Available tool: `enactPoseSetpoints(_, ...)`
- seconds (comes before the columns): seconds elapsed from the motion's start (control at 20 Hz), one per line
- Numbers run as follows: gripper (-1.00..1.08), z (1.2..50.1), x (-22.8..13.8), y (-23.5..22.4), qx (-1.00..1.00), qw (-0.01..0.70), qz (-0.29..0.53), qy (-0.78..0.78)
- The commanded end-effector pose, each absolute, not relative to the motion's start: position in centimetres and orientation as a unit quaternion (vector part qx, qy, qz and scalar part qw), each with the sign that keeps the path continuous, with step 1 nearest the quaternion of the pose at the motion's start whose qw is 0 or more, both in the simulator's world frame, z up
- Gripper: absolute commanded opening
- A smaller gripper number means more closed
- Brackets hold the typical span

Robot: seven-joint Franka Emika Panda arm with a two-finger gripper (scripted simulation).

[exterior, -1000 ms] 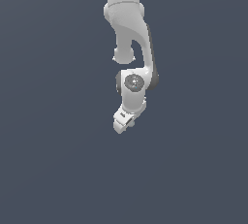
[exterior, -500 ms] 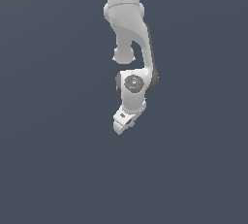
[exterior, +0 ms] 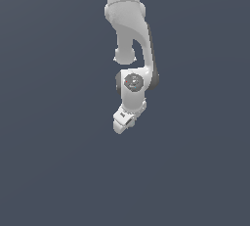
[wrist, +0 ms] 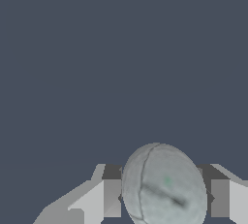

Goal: Pick up the object and move it to a goal position.

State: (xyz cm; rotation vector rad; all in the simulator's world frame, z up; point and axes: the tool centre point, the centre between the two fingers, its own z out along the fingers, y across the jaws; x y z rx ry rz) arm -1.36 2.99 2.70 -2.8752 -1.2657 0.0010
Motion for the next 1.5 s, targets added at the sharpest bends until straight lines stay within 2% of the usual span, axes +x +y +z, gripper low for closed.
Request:
enactPoseSetpoints(0.0,-1.00,3.3,-1.6,2.5,-0.915,0.000,0.000,-0.403)
enactPoseSetpoints(0.4,-1.00,7.0,-3.7,-0.4,-0.915,-0.001,0.000,-0.403)
enactPoseSetpoints(1.05,-1.00,16.7,-8.7,-7.9,-0.915,0.000,0.000,-0.403)
enactPoseSetpoints(1.45,-1.00,20.9,-10.6,-11.1,-0.915,0.001,-0.001,-0.403)
